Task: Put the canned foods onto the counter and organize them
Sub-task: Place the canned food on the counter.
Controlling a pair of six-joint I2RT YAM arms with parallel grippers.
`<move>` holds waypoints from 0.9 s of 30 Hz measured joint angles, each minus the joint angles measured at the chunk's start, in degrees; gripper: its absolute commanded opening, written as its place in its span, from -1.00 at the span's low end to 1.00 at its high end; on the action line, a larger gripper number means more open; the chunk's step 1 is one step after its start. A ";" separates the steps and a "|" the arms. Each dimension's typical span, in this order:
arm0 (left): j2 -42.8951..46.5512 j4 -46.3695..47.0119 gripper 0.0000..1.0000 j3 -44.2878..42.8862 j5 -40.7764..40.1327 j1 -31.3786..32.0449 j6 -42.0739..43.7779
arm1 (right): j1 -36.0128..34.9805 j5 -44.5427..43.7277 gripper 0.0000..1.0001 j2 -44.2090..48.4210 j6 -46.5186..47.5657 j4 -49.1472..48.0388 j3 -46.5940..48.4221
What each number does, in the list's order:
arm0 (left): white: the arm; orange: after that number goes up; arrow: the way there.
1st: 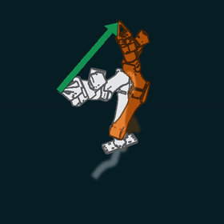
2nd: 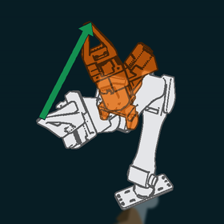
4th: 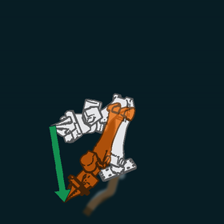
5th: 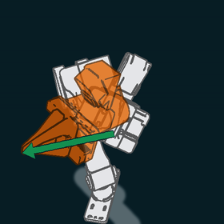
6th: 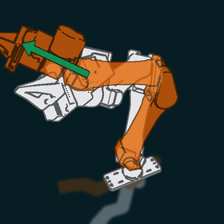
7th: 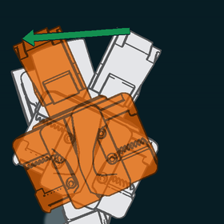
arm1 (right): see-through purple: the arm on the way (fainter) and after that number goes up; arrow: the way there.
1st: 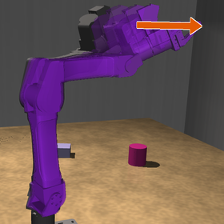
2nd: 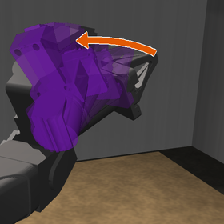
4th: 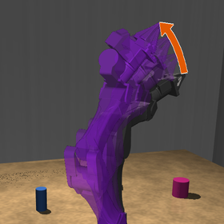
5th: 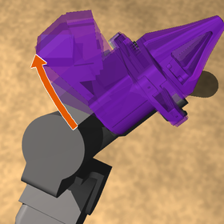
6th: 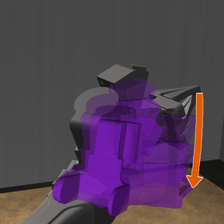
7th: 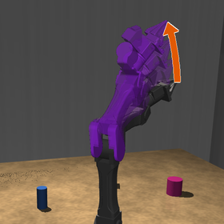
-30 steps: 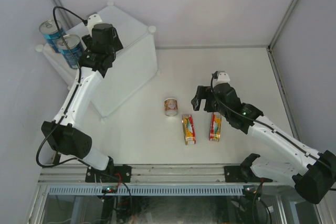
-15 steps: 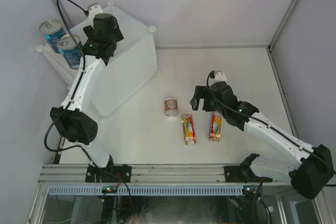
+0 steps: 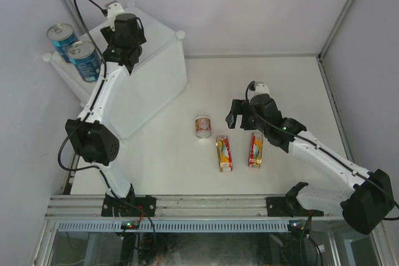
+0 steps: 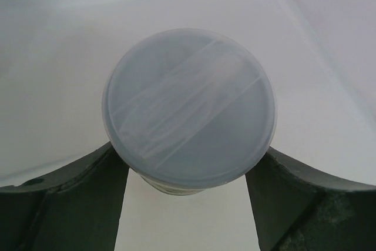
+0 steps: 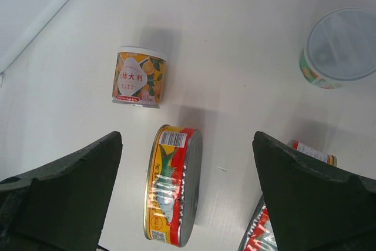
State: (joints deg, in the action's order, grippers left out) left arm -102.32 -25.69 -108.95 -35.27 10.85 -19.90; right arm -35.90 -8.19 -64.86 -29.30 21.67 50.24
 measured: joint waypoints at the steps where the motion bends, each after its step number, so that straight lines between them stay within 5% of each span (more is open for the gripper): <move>1: -0.55 0.74 0.43 -0.33 -0.50 -0.02 0.02 | 0.24 0.24 0.83 -0.17 0.00 -0.17 0.00; 14: -14.01 6.43 0.49 -14.01 -2.38 -0.39 1.77 | 1.33 2.56 0.84 -4.07 -0.04 -2.64 0.20; 27: -21.64 11.45 0.78 -20.02 -3.63 -0.87 2.54 | 1.33 3.17 0.83 -5.27 -0.02 -2.64 1.05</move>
State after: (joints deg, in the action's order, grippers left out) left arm -123.96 -14.24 -128.97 -38.89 9.98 -17.37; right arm -34.57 -5.02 -70.13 -29.32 19.03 51.29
